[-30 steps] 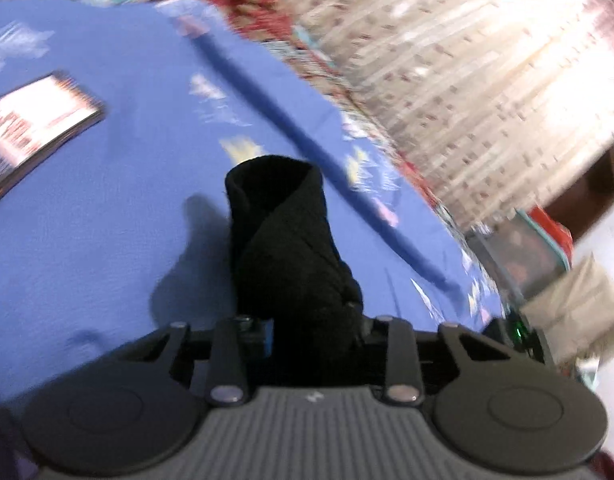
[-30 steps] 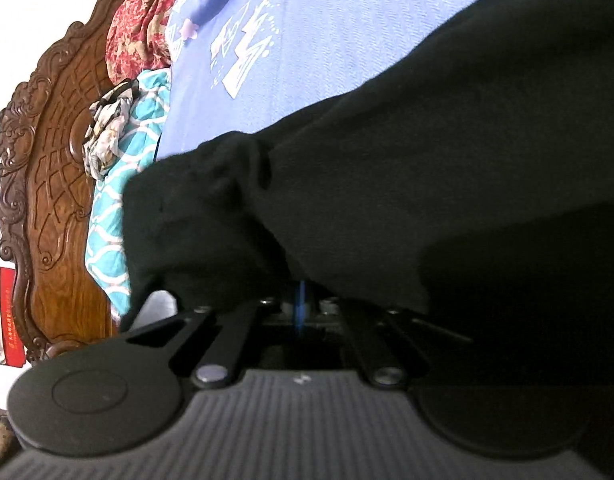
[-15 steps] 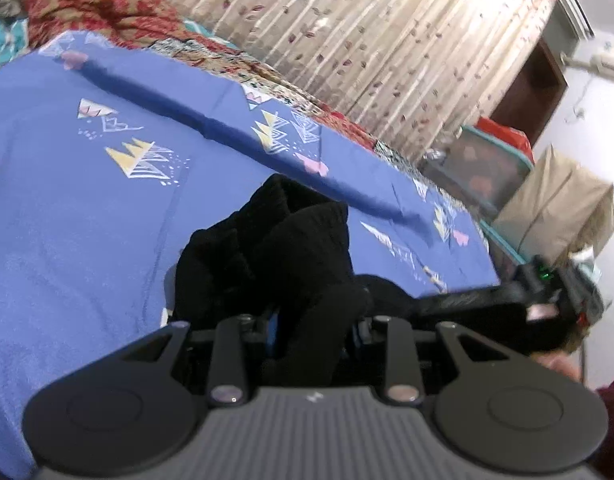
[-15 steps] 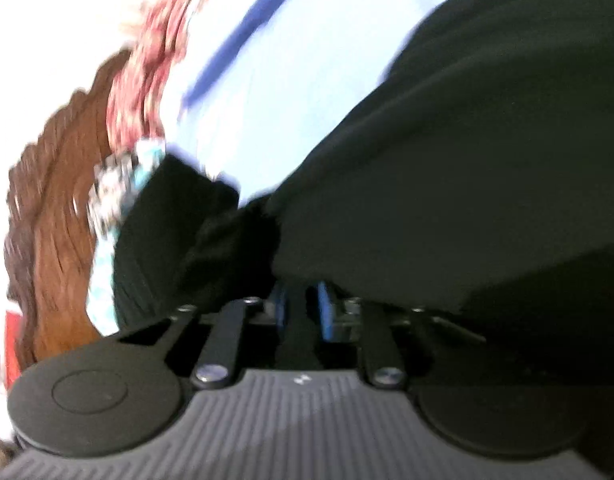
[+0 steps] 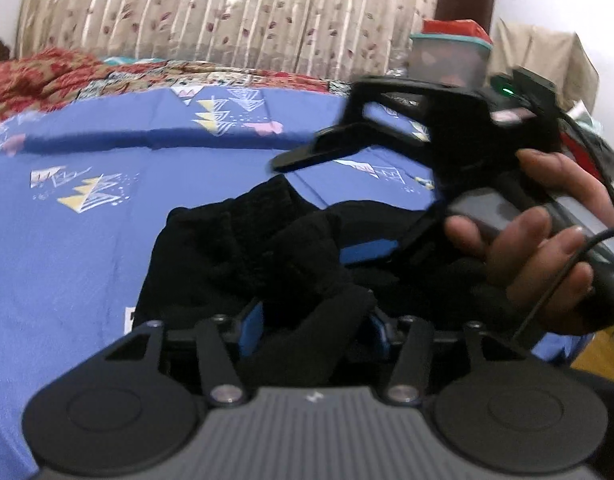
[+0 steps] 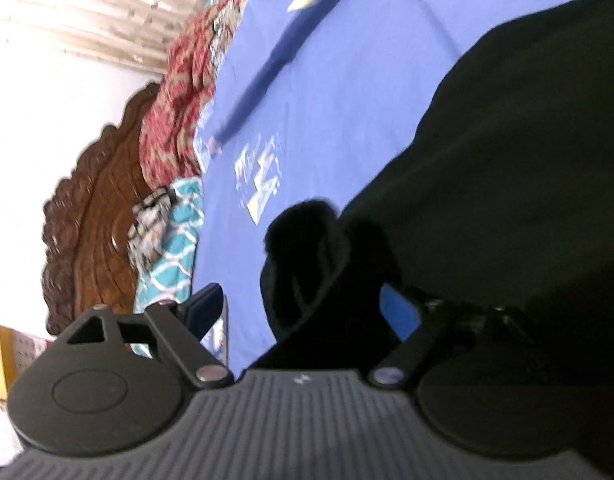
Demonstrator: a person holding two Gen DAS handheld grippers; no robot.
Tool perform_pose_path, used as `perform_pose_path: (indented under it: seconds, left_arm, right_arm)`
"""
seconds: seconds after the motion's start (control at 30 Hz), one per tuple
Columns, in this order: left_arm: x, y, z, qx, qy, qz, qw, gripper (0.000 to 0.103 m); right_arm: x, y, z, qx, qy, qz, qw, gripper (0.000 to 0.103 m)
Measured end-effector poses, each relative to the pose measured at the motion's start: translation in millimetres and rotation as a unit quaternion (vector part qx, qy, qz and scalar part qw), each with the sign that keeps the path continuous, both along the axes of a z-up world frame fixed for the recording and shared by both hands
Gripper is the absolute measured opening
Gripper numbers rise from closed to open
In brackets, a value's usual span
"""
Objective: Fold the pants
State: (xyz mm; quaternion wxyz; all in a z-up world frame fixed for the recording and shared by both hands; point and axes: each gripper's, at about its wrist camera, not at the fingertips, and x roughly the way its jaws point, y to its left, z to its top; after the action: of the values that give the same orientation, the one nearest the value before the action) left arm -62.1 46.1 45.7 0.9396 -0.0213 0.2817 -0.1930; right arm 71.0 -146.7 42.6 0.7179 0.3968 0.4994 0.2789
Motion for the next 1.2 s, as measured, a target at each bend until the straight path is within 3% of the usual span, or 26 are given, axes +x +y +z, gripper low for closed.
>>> perform_pose_path:
  seconds: [0.2, 0.43, 0.63, 0.77, 0.87, 1.03, 1.2]
  left_arm:
    - [-11.5, -7.3, 9.2, 0.011, -0.006, -0.021, 0.9997, 0.058]
    - [-39.3, 4.0, 17.0, -0.006, -0.014, -0.053, 0.9985, 0.060]
    - [-46.0, 50.5, 23.3, -0.084, 0.006, 0.010, 0.9964, 0.060]
    - [-33.1, 88.0, 21.4, -0.165, 0.031, 0.064, 0.9837, 0.057]
    - [-18.9, 104.5, 17.8, -0.211, 0.049, 0.090, 0.9721, 0.057]
    - [-5.5, 104.8, 8.9, -0.236, 0.061, 0.095, 0.9652, 0.055]
    - [-5.1, 89.5, 8.6, -0.241, 0.061, 0.069, 0.9663, 0.055]
  right_arm:
    - [1.8, 24.3, -8.2, -0.074, -0.028, 0.063, 0.995, 0.087]
    - [9.6, 31.5, -10.4, -0.103, -0.044, 0.091, 0.990, 0.083]
    - [6.1, 29.3, -10.7, -0.143, -0.056, 0.093, 0.984, 0.053]
    - [2.9, 35.5, -6.0, -0.159, -0.071, 0.095, 0.980, 0.041]
    - [-4.6, 42.3, 6.7, -0.175, -0.111, 0.109, 0.972, 0.032]
    - [-14.1, 50.0, 41.6, -0.185, -0.197, 0.128, 0.954, 0.028]
    - [-13.6, 25.7, 67.3, -0.175, -0.246, 0.115, 0.946, 0.027]
